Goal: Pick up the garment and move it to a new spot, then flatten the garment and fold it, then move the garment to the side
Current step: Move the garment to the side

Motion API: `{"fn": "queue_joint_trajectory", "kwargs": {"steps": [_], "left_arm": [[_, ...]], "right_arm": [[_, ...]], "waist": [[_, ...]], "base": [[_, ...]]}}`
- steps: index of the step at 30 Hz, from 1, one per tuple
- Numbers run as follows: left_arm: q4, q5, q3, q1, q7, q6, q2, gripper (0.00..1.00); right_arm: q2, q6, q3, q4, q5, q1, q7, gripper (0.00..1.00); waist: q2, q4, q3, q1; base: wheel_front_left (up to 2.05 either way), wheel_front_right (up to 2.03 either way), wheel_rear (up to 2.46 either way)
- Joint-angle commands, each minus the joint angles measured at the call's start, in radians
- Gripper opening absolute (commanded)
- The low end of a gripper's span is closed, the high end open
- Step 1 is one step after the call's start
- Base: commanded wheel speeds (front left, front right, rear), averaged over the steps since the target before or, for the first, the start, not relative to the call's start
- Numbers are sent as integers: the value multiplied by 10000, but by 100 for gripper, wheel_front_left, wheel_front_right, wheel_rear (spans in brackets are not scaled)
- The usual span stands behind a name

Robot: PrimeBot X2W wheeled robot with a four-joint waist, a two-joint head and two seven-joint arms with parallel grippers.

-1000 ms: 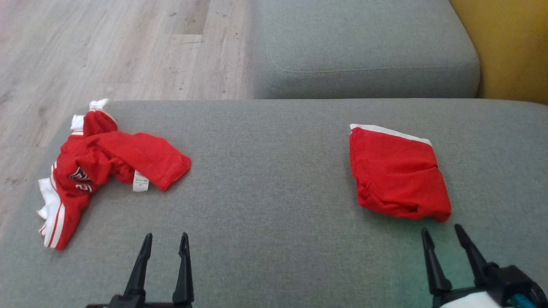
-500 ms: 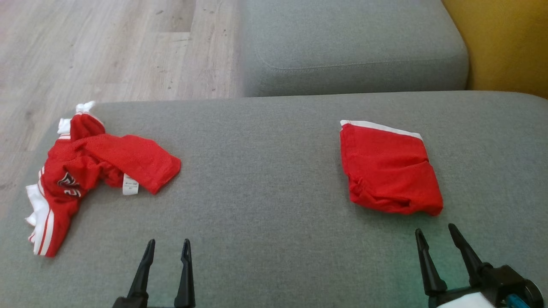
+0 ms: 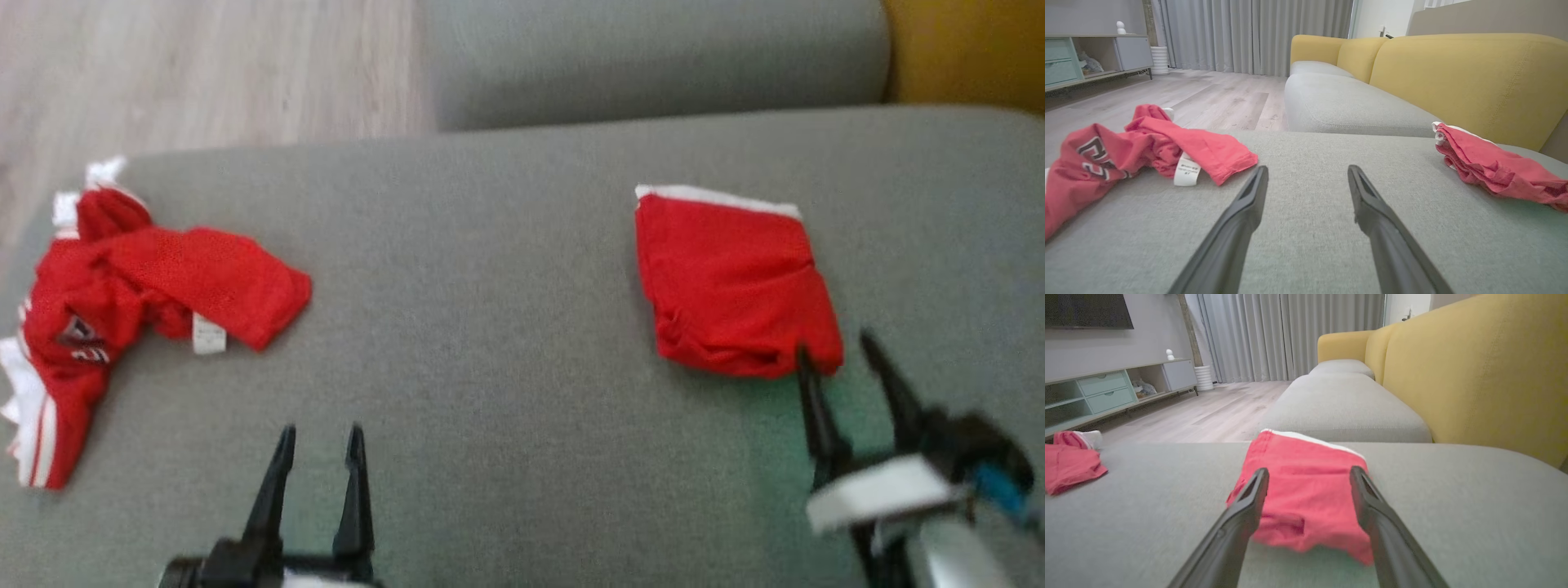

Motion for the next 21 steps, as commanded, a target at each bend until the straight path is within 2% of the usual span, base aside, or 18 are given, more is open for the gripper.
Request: {"fn": "queue_joint_trajectory", "kwargs": {"steps": [1, 5, 10, 13, 17, 18, 19, 20, 21], "left_arm": [[-387, 71, 235, -764, -51, -23, -38, 100], [-414, 147, 81, -1316, -51, -71, -38, 100], [-378, 186, -141, -1770, -51, -85, -38, 100], [-350, 186, -231, -1924, -51, -70, -38, 100], [-307, 177, -262, -2026, -51, -43, -38, 100], [-301, 166, -269, -2045, -51, -28, -38, 100], [-301, 151, -277, -2061, -51, -9, -38, 100], [-311, 133, -283, -2076, -51, 13, -38, 100], [-325, 113, -288, -2094, -51, 29, -38, 100]], "right_arm": [[-321, -9, 161, -87, 113, -890, -108, 100], [-621, -9, -151, 1269, 335, -2367, -36, 100], [-1101, -9, -403, 3100, 470, -3871, 921, 100], [-1296, -9, -240, 3943, 697, -4387, 1355, 100], [-1247, -9, 305, 4554, 1326, -4633, 1763, 100], [-1242, -9, 515, 4681, 1552, -4672, 1893, 81], [-1273, -9, 679, 4752, 1740, -4717, 1916, 46], [-1318, -9, 809, 4791, 1896, -4767, 1868, 0], [-1363, -9, 948, 4805, 2037, -4811, 1791, 0]], "waist": [[0, -89, 705, -1], [0, -7, 1412, -1], [0, 175, 1946, -1], [0, 253, 2143, -1], [0, 272, 2274, -1], [0, 264, 2308, -1], [0, 249, 2344, -1], [0, 221, 2387, -1], [0, 184, 2430, -1]], "base": [[0, 0, 0], [0, 0, 0], [0, 0, 0], [0, 0, 0], [0, 0, 0], [0, 0, 0], [0, 0, 0], [0, 0, 0], [0, 0, 0]]}}
